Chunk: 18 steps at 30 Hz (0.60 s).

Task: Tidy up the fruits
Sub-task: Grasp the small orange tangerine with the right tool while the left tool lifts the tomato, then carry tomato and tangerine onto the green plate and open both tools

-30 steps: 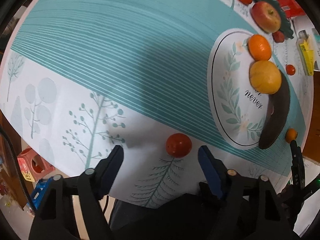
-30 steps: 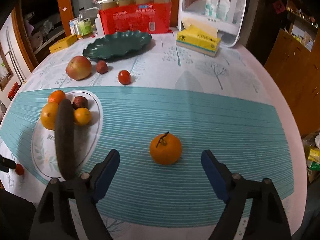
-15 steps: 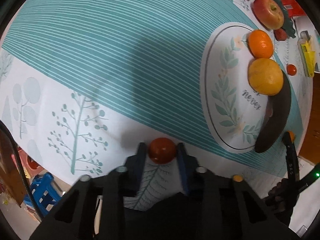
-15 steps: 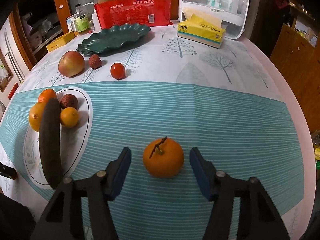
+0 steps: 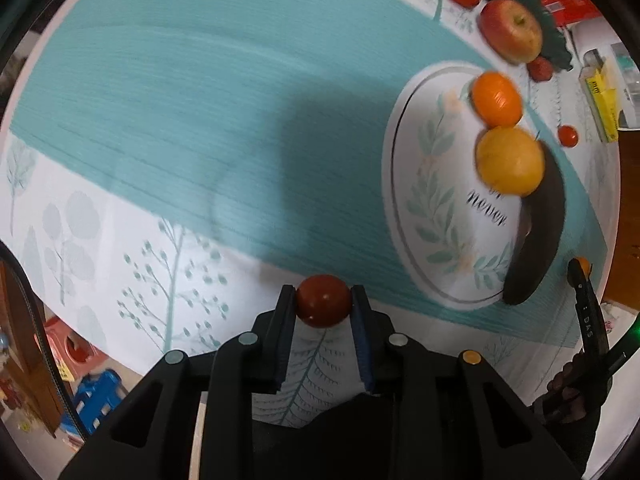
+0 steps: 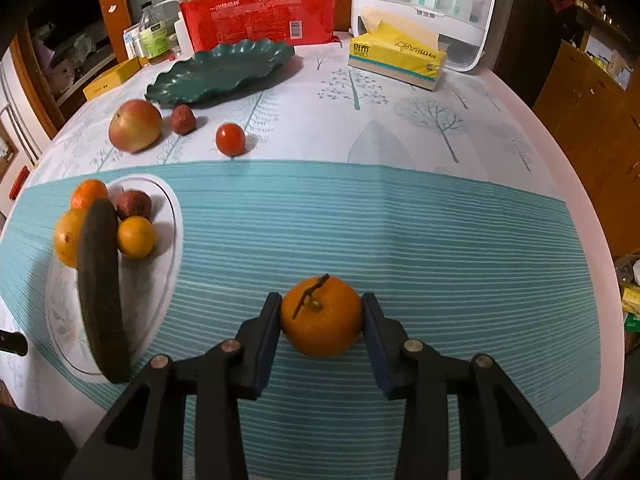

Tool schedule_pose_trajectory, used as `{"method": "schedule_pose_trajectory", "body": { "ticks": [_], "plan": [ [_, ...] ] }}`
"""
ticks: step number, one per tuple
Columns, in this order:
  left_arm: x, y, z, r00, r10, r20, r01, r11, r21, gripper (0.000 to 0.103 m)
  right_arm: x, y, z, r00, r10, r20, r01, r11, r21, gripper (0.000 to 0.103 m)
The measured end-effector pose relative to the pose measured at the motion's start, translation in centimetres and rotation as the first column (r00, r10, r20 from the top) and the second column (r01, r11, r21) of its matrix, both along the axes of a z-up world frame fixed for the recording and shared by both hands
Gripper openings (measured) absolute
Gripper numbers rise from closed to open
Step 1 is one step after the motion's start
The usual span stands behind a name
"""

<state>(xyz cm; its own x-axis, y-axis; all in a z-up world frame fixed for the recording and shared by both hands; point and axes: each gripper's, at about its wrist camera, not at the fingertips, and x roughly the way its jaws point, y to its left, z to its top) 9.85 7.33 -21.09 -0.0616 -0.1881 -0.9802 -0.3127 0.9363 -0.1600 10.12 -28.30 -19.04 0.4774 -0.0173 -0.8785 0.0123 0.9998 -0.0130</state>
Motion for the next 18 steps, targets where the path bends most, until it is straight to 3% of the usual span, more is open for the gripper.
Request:
{"method": "schedule_pose_trajectory", "body": {
  "ticks": [10, 18],
  "plan": [
    [6.8, 1.6, 5.4, 0.986, -0.056, 0.159, 0.046, 0.997, 0.067, 0.025, 2.8, 1.3, 4.3, 0.998, 0.010, 0.059, -0.012, 0.999, 0.033, 0.040],
    [13.4, 1.7, 10.2, 0.950, -0.108, 0.292, 0.077, 0.990, 0.116, 0.025, 7.2, 2.1, 7.6, 0.989, 0.041, 0.140, -0.042, 0.999, 0.008, 0.040]
  ]
}}
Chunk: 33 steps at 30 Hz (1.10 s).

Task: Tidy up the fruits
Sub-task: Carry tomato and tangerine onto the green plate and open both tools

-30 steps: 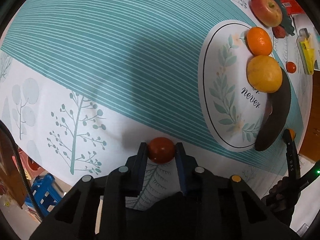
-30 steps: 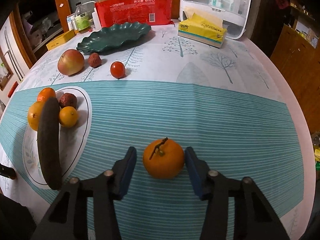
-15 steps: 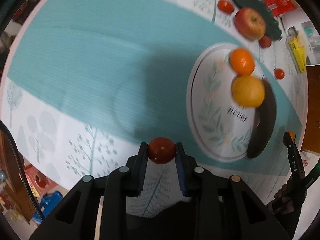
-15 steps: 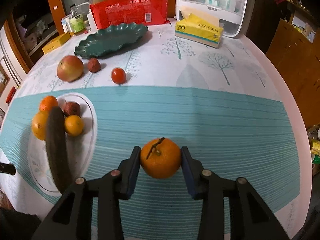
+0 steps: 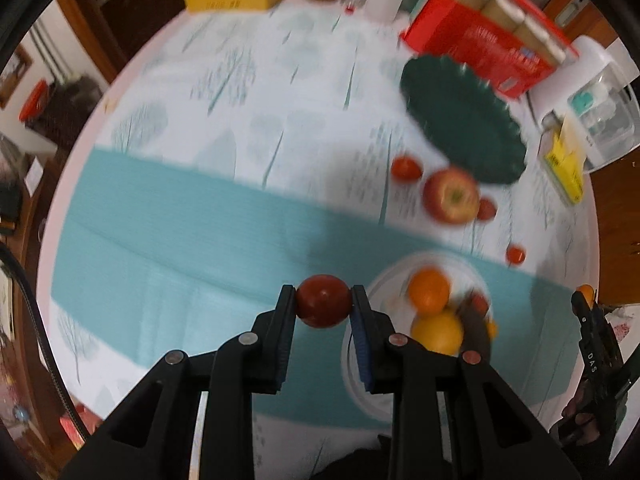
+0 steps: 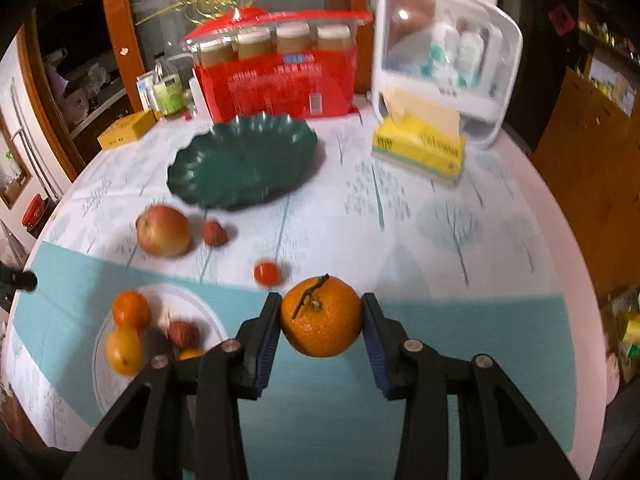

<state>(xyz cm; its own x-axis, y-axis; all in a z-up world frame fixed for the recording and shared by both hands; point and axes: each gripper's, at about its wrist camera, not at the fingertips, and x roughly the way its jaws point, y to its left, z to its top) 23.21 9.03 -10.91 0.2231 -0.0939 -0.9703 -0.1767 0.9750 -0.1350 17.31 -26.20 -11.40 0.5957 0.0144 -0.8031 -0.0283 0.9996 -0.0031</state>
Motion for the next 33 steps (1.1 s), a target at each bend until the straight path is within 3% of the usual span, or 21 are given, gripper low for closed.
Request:
{"method": "schedule_pose_trajectory", "body": {
  "ticks": [7, 14, 24, 33],
  "plan": [
    [5.7, -0.9, 3.7, 0.992, -0.059, 0.113, 0.058, 0.998, 0.016, 0.025, 4.8, 1.2, 2.8, 0.995, 0.045, 0.093, -0.042, 0.998, -0.041, 0.040],
    [11.6, -3.5, 4.3, 0.973, -0.134, 0.188, 0.137, 0.991, 0.002, 0.025, 9.7, 2.9, 3.4, 0.987, 0.073, 0.145, -0.068, 0.997, -0.041, 0.040],
    [16.4, -8.1, -0.1, 0.936, -0.234, 0.264, 0.267, 0.959, -0.097, 0.025, 13.8, 5.8, -0.9, 0.985, 0.137, 0.101, -0.139, 0.990, 0.019, 0.040],
    [18.2, -11.0, -5.0, 0.926, -0.294, 0.236, 0.328, 0.936, -0.125, 0.025, 15.3, 7.7, -4.7, 0.979, 0.193, 0.063, -0.197, 0.978, 0.066, 0.040]
  ]
}}
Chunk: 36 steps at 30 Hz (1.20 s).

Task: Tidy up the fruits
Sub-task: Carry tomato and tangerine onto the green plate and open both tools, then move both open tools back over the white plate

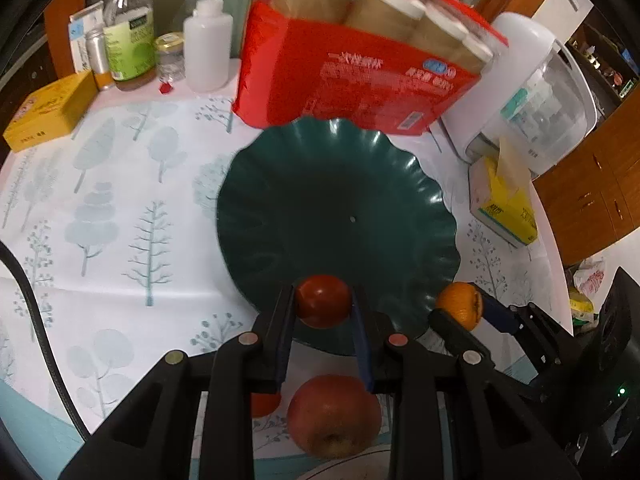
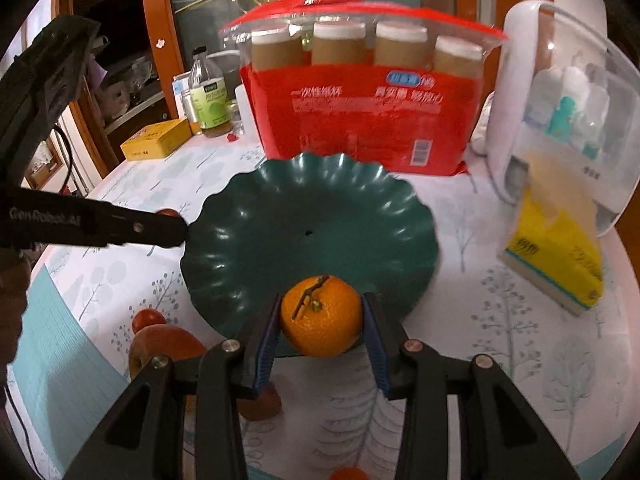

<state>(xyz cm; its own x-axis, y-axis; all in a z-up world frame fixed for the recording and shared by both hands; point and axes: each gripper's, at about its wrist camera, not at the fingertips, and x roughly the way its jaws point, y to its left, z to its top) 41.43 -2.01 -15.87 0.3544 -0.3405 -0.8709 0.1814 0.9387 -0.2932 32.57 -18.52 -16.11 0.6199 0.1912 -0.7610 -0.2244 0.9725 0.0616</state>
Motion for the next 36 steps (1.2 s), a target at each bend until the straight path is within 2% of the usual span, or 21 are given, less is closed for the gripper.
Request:
{"method": "schedule_pose_trajectory", "body": {
  "ticks": [9, 11, 12, 13, 14, 16, 24, 36],
  "plan": [
    [0.6, -0.9, -1.7, 1.000, -0.006, -0.018, 0.006, 1.000, 0.018, 0.028, 0.6, 0.5, -1.6, 0.999, -0.002, -0.037, 0.003, 0.999, 0.034, 0.040],
    [0.6, -0.9, -1.6, 1.000, -0.001, -0.022, 0.001, 1.000, 0.021, 0.041, 0.7, 0.6, -1.7, 0.999, -0.008, -0.047, 0.009, 0.999, 0.034, 0.041],
    [0.6, -0.9, -1.5, 1.000, 0.005, -0.020, -0.004, 1.000, 0.026, 0.054, 0.7, 0.6, -1.8, 0.999, -0.011, -0.053, 0.013, 0.999, 0.031, 0.042],
    [0.5, -0.8, -1.3, 1.000, 0.013, -0.012, -0.012, 0.999, 0.036, 0.062, 0.8, 0.5, -1.8, 0.998, -0.015, -0.055, 0.017, 0.999, 0.032, 0.046],
    [0.3, -0.8, -1.0, 1.000, 0.018, -0.002, -0.018, 0.999, 0.047, 0.063, 0.7, 0.5, -1.7, 0.998, -0.020, -0.054, 0.022, 0.999, 0.036, 0.053],
    [0.1, -0.8, -0.4, 1.000, 0.023, 0.005, -0.023, 0.998, 0.057, 0.063, 0.7, 0.3, -1.4, 0.998, -0.030, -0.051, 0.032, 0.998, 0.046, 0.059],
    [-3.0, 0.0, 3.6, 0.998, 0.048, 0.044, -0.051, 0.996, 0.072, 0.063, -1.5, -0.5, 2.4, 0.998, -0.063, -0.001, 0.063, 0.995, 0.074, 0.059],
    [-12.1, 0.8, 9.8, 0.993, 0.045, 0.113, -0.054, 0.996, 0.073, 0.064, -8.9, -2.1, 7.8, 0.993, -0.111, 0.038, 0.106, 0.988, 0.116, 0.059]
  ]
}}
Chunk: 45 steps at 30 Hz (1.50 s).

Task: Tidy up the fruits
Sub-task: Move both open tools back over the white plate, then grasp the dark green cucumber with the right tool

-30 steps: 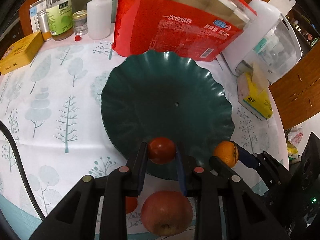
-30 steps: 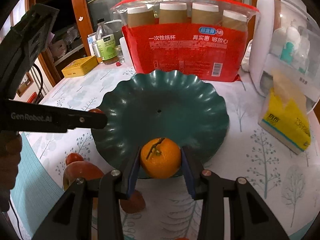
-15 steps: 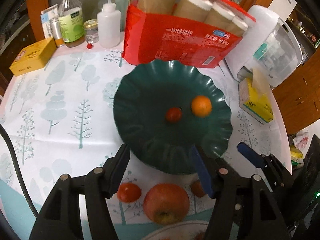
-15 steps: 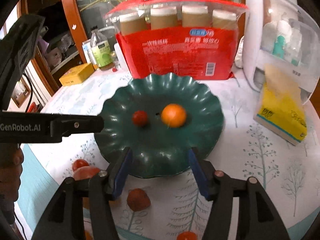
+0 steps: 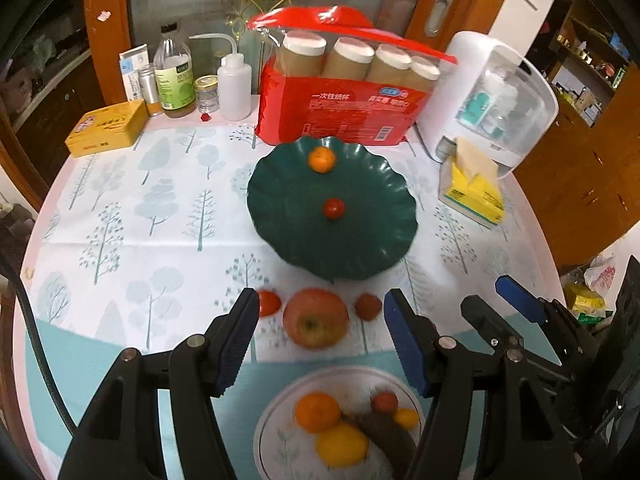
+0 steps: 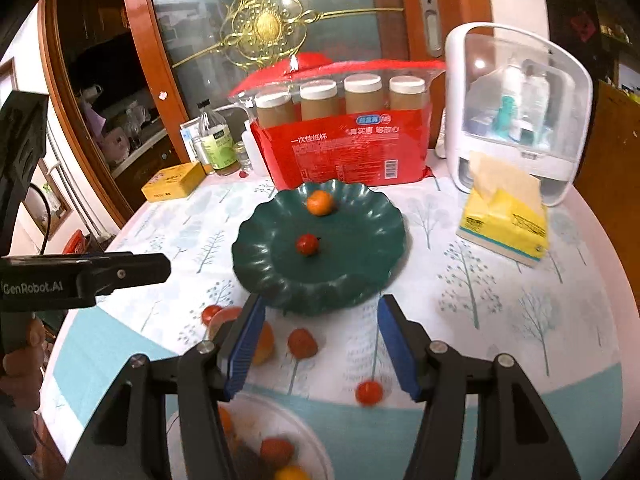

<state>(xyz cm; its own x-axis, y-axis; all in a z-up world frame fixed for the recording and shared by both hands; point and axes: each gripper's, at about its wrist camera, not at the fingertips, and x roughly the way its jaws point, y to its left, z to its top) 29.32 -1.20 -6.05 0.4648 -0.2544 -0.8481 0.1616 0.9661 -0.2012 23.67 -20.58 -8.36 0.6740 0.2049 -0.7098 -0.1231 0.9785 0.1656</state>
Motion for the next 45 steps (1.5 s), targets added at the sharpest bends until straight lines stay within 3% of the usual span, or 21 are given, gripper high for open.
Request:
{"method": "schedule_pose_trajectory", "body": {
  "ticks": [13, 26, 34, 45],
  "plan": [
    [-9.3, 1.3, 3.0, 0.999, 0.029, 0.041, -0.030, 1.000, 0.005, 0.067, -9.1, -1.8, 1.8, 0.998, -0.065, 0.004, 0.064, 0.997, 0.052, 0.059],
    [-15.2, 2.1, 0.4, 0.999, 0.033, -0.025, -0.032, 0.998, 0.049, 0.069, -15.4, -2.2, -1.3, 0.990, -0.075, -0.118, 0.093, 0.982, 0.162, 0.059],
    [-16.1, 1.3, -1.4, 0.997, -0.005, -0.074, 0.011, 0.997, 0.077, 0.071, -17.3, -1.3, -3.3, 0.984, -0.033, -0.172, 0.065, 0.981, 0.181, 0.059],
    [-14.0, -0.1, -5.4, 0.980, -0.070, -0.187, 0.090, 0.991, 0.098, 0.076, -17.4, 0.4, -6.3, 0.981, 0.034, -0.193, -0.012, 0.993, 0.116, 0.059]
  ]
}}
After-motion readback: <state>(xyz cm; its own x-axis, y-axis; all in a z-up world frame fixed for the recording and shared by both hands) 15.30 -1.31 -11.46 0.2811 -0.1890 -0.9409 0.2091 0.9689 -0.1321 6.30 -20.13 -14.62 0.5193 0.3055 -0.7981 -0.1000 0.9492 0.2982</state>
